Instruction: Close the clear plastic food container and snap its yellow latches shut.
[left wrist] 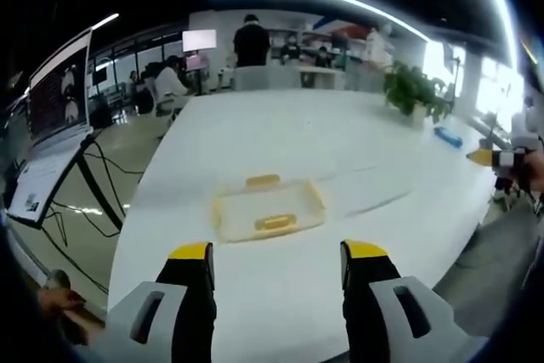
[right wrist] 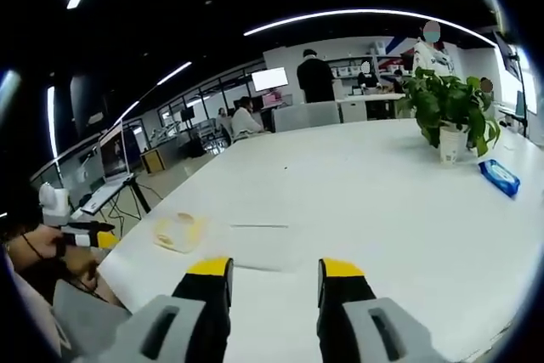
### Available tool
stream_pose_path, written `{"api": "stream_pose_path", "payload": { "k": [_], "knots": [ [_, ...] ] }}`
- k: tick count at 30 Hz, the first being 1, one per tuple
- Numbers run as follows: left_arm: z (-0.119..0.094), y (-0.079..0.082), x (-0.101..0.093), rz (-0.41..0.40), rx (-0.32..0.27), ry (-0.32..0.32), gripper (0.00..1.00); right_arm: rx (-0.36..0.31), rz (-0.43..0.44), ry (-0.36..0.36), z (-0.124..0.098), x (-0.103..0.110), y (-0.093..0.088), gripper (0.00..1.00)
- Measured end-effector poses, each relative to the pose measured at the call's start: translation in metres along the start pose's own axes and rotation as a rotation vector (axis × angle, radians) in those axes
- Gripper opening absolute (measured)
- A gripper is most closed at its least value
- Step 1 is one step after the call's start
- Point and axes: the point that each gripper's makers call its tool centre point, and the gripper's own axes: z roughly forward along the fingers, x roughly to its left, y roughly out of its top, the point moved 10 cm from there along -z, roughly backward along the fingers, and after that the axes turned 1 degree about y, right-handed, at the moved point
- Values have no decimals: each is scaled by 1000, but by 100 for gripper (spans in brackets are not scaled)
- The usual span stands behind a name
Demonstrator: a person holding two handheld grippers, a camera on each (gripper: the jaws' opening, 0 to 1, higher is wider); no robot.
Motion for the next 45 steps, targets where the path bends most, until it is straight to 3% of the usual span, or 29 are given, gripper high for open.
{"api": "stream_pose_path", "payload": {
  "k": [19, 34, 45],
  "knots": [
    [27, 21, 3, 38, 2, -33, 57, -5, 20, -4, 26, 1, 13, 37],
    [54, 37, 14, 62, 5, -40, 57, -18, 19, -28, 48, -18, 32, 37],
    [64, 42, 19, 71, 6, -45, 57, -10, 5, -35, 56, -23, 35, 37]
  ]
}}
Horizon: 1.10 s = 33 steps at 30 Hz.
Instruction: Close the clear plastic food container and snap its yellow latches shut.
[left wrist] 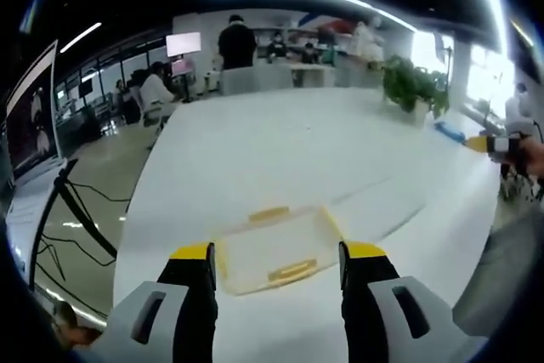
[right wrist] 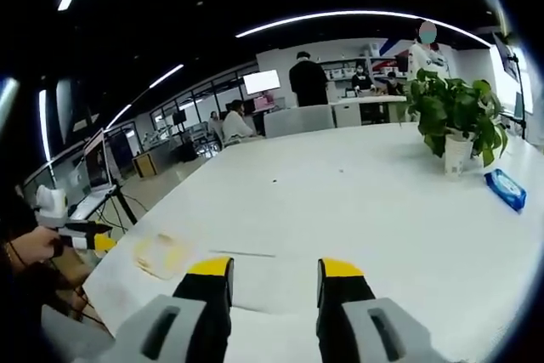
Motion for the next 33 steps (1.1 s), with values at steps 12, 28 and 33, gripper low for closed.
{"api": "stream_pose_path", "payload": {
  "k": [12, 28, 33],
  "knots": [
    [5, 2, 8, 8, 2, 6, 56, 8, -14, 8, 7, 3, 2, 37],
    [11, -4, 12, -37, 4, 7, 54, 4, -26, 46, 26, 16, 11, 36],
    [8, -5, 18, -51, -3, 21, 54, 6, -34, 72, 35, 24, 14, 36]
  ]
}}
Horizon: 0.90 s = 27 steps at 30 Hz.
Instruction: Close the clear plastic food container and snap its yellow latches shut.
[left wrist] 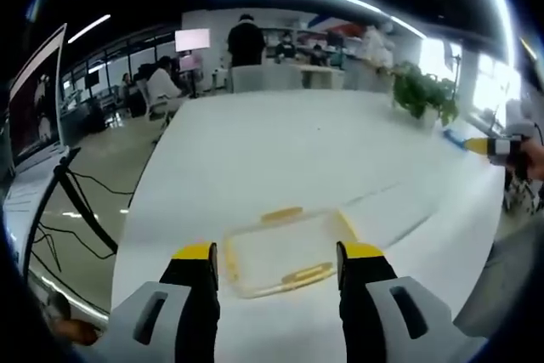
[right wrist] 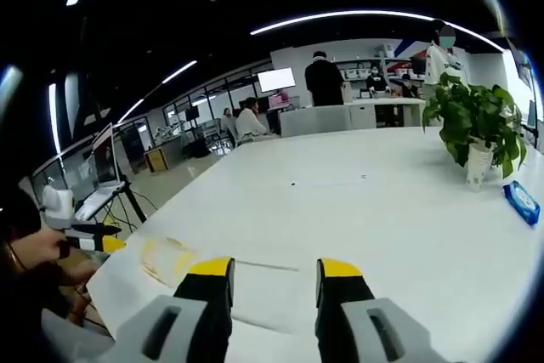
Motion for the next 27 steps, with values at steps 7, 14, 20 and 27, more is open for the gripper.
{"api": "stream_pose_path", "payload": {
  "k": [7, 14, 20, 27],
  "knots": [
    [1, 2, 8, -4, -7, 13, 54, 4, -7, 32, 12, 12, 2, 36],
    [6, 3, 12, 13, 5, 1, 52, 22, -25, 70, 25, 27, 1, 35],
    [8, 2, 14, 12, 4, -8, 52, 21, -28, 100, 38, 43, 2, 35],
    [10, 0, 22, -12, -1, 2, 52, 26, -32, 131, 50, 57, 4, 35]
  ]
}}
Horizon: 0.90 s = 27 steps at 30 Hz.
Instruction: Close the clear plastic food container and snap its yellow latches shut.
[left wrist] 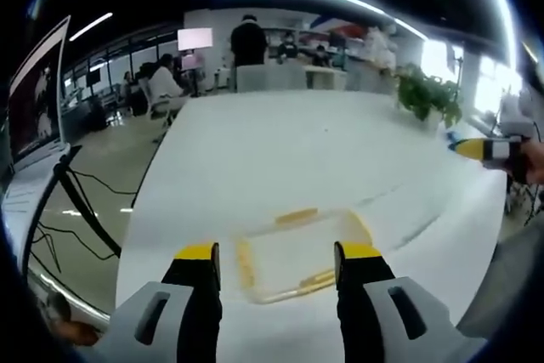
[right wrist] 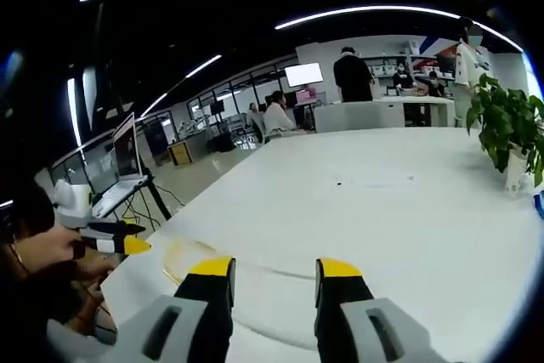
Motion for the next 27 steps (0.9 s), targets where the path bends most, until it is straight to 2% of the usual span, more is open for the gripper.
{"api": "stream_pose_path", "payload": {
  "k": [15, 27],
  "knots": [
    [7, -3, 13, -3, 13, 22, 51, 6, -13, 63, 31, 25, 5, 35],
    [9, -2, 24, -12, 12, 36, 50, 28, -11, 110, 60, 52, -3, 34]
  ]
}}
